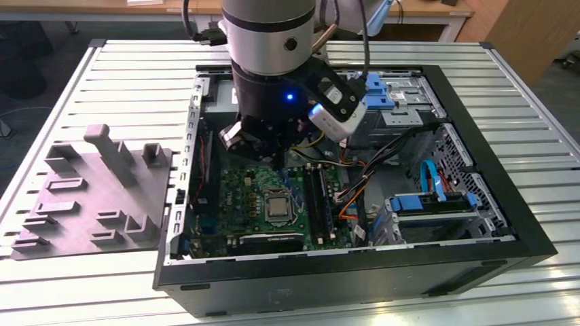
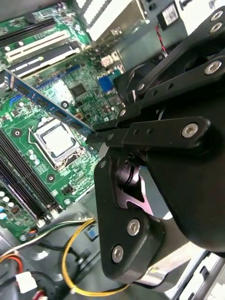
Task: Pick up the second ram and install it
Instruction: 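Insert the second ram into the second slot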
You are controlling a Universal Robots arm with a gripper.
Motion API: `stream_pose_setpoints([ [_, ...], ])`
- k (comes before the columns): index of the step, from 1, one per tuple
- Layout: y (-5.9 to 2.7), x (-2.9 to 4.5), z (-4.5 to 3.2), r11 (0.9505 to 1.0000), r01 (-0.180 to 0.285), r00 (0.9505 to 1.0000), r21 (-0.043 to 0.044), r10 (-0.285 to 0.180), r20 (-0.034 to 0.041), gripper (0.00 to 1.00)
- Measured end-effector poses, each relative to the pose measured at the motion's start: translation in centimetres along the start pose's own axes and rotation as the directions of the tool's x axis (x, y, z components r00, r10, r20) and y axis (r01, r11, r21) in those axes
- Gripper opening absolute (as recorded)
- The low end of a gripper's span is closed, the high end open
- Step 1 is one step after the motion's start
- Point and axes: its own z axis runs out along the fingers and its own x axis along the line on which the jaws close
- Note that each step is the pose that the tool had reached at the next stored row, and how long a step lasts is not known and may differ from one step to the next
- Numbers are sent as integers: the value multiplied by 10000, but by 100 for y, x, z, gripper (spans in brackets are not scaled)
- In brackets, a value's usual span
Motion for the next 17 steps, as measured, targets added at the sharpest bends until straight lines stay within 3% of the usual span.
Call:
stream_pose_setpoints([
  [4,0,0,6,9974,-719,9974,35,719,11,14],
  [7,0,0,11,9920,-1265,9920,60,1265,20,14],
  [11,0,1,19,9803,-1974,9803,93,1974,34,14],
  [15,0,2,26,9645,-2639,9645,123,2639,49,14],
  [17,-1,2,27,9639,-2660,9640,124,2660,50,14],
])
